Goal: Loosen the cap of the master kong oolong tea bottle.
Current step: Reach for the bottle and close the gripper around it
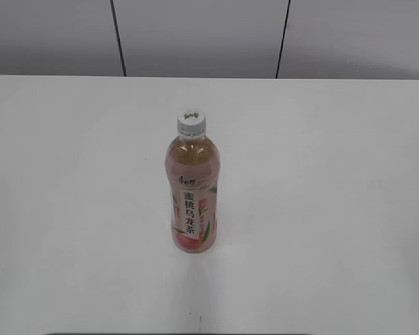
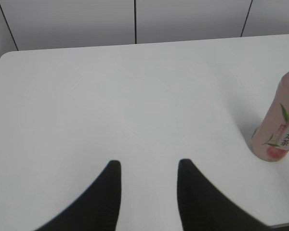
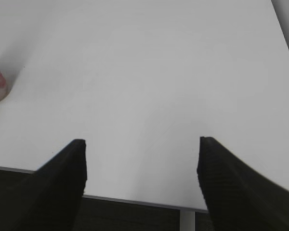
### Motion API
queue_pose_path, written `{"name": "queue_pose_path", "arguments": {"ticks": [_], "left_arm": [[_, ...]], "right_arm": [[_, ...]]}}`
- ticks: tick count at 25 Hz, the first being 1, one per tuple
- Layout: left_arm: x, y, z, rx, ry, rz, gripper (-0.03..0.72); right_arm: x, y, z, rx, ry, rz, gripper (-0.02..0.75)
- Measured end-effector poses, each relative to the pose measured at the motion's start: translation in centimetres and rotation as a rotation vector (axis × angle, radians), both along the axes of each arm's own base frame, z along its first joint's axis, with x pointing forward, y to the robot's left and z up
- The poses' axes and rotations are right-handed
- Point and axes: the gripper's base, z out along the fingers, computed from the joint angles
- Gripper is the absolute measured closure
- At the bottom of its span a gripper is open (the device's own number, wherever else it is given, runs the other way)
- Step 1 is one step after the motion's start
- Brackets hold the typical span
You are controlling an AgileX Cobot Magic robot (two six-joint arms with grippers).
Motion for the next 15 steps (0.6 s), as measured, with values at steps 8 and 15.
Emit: {"name": "queue_pose_path", "arguments": {"ticks": [8,15], "left_arm": [[0.00,0.00,0.00,0.000,0.000,0.000,0.447],[0.00,0.00,0.00,0.000,0.000,0.000,0.447]], "right_arm": [[0.00,0.00,0.00,0.000,0.000,0.000,0.192],[0.00,0.00,0.00,0.000,0.000,0.000,0.192]]}}
